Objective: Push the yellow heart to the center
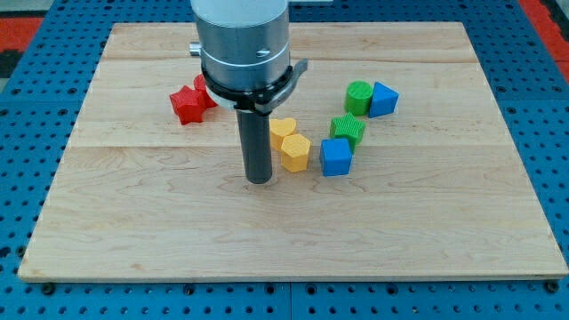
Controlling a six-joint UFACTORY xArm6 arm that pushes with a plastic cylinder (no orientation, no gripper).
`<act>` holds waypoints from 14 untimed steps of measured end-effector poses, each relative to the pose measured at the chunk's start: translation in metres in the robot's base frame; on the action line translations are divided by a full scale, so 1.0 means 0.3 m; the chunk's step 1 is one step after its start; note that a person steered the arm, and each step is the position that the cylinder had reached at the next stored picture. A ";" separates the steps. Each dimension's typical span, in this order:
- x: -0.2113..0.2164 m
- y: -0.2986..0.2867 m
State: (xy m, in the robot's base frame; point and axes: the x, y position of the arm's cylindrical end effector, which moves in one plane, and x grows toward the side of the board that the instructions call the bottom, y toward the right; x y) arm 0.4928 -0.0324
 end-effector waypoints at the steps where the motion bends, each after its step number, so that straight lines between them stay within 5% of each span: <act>1: -0.098 -0.004; 2: -0.177 -0.025; 4: 0.090 0.054; 7: -0.116 0.006; 10: 0.031 0.105; 14: -0.332 0.026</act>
